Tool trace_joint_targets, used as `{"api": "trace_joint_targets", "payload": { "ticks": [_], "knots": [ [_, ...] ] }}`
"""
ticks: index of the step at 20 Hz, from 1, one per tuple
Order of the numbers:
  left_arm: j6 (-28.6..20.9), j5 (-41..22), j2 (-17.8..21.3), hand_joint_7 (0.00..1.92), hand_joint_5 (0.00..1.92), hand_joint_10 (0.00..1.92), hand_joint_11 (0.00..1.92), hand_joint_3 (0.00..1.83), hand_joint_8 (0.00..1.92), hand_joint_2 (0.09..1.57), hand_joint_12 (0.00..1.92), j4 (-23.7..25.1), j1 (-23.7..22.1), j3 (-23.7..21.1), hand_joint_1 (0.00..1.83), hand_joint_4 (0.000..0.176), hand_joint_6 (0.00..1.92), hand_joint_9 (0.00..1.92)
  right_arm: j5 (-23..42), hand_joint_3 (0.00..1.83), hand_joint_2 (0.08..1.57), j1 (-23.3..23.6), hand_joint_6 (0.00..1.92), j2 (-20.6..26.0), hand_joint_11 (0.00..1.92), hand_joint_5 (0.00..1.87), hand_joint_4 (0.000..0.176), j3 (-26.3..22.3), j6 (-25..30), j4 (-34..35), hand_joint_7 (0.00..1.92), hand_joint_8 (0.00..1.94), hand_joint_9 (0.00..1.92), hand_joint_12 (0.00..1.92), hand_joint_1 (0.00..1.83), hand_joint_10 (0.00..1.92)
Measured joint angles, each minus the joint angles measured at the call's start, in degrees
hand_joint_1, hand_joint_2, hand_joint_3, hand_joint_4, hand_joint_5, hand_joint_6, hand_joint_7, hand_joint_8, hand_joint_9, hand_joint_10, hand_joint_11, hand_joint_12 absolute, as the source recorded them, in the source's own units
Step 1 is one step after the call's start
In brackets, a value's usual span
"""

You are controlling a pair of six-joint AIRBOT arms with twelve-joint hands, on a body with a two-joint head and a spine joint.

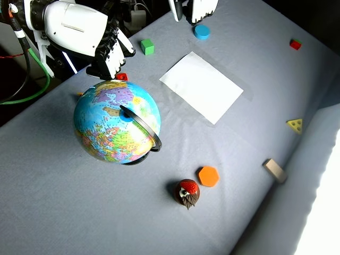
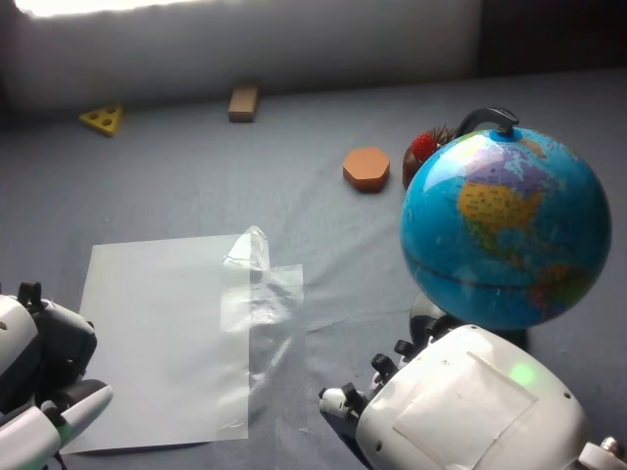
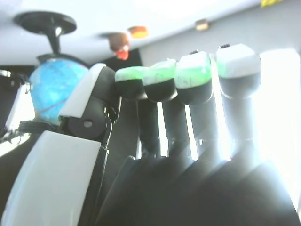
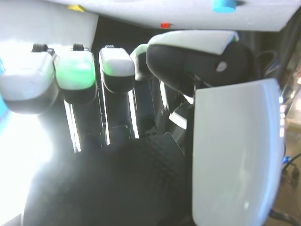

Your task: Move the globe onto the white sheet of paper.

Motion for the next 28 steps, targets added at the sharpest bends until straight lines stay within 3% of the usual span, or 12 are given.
{"api": "trace_joint_targets", "payload": {
  "ticks": [1, 3, 8, 12, 14, 18, 21, 24, 28],
  "knots": [
    [-0.4, -0.2, 0.1, 0.0, 0.0, 0.0, 0.0, 0.17, 0.0, 1.3, 0.0, -0.3, 0.0, -0.2, 0.0, 0.0, 0.0, 0.0, 0.0, 0.25, 1.17, 0.0, 0.2, 0.0, 0.0, 0.11, 0.0, 0.0, -0.2, -0.1, 0.14, 0.08, 0.1, 0.29, 0.0, 0.11],
    [-0.4, -0.2, 0.2, 0.0, 0.0, 0.0, 0.0, 0.05, 0.0, 1.36, 0.0, -1.4, 0.5, -1.4, 0.0, 0.0, 0.0, 0.0, -0.1, 0.05, 1.27, -0.1, 0.06, 0.0, 0.0, 0.17, 0.0, 0.0, -0.7, 0.3, 0.17, 0.01, 0.13, 0.31, 0.0, 0.04],
    [2.5, 0.0, -1.9, 0.0, 0.0, 0.0, 0.0, 0.03, 0.0, 1.37, 0.0, -1.7, -0.3, -2.9, 0.0, 0.0, 0.0, 0.0, -1.2, 0.03, 1.29, -0.4, 0.04, 0.7, 0.0, 0.18, 0.0, -0.2, -0.7, -0.7, 0.17, 0.0, 0.13, 0.31, 0.0, 0.02],
    [4.6, -0.9, -2.5, 0.0, 0.0, 0.0, 0.0, 0.03, 0.0, 1.37, 0.0, -4.1, -1.0, -2.9, 0.0, 0.0, 0.0, 0.0, -7.5, 0.02, 1.29, -2.1, 0.04, 3.7, 0.0, 0.18, 0.0, 0.0, 2.1, -1.7, 0.17, 0.0, 0.13, 0.31, 0.0, 0.02],
    [6.2, -2.2, -3.1, 0.0, 0.0, 0.0, 0.0, 0.03, 0.0, 1.37, 0.0, -5.5, -1.0, -2.8, 0.0, 0.0, 0.0, 0.0, -11.1, 0.02, 1.29, -4.3, 0.04, 5.8, 0.0, 0.18, 0.0, 0.7, 8.5, -9.6, 0.17, 0.0, 0.13, 0.31, 0.0, 0.02],
    [7.1, -2.9, -4.4, 0.0, 0.01, 0.0, 0.0, 0.02, 0.0, 1.37, 0.0, 1.3, -1.6, -0.6, 0.0, 0.0, 0.0, 0.0, -21.5, 0.01, 1.29, -6.9, 0.03, 12.1, 0.0, 0.19, 0.0, 3.1, 29.9, -35.4, 0.17, 0.0, 0.13, 0.38, 0.0, 0.02],
    [8.3, -3.0, -7.0, 0.0, 0.01, 0.0, 0.0, 0.02, 0.0, 1.37, 0.0, 1.8, -0.8, 0.3, 0.0, 0.0, 0.0, 0.0, -25.3, 0.01, 1.29, -10.6, 0.01, 14.1, 0.0, 0.18, 0.0, 4.9, 39.7, -47.9, 0.17, 0.0, 0.13, 0.31, 0.0, 0.01],
    [9.1, -3.5, -10.2, 0.0, 0.0, 0.0, 0.0, 0.02, 0.0, 1.37, 0.0, 3.2, -0.1, 1.6, 0.0, 0.0, 0.0, 0.0, -24.2, 0.01, 1.3, -14.8, 0.01, 17.0, 0.0, 0.19, 0.0, 7.1, 49.4, -62.4, 0.17, 0.0, 0.13, 0.26, 0.0, 0.01],
    [9.7, -6.9, -13.2, 0.0, 0.0, 0.0, 0.0, 0.02, 0.0, 1.37, 0.0, 4.8, 2.9, 2.6, 0.0, 0.0, 0.0, 0.0, -16.5, 0.0, 1.3, -20.1, 0.01, 21.5, 0.0, 0.19, 0.0, 12.0, 61.8, -78.2, 0.18, 0.0, 0.13, 0.32, 0.0, 0.0]
  ]
}}
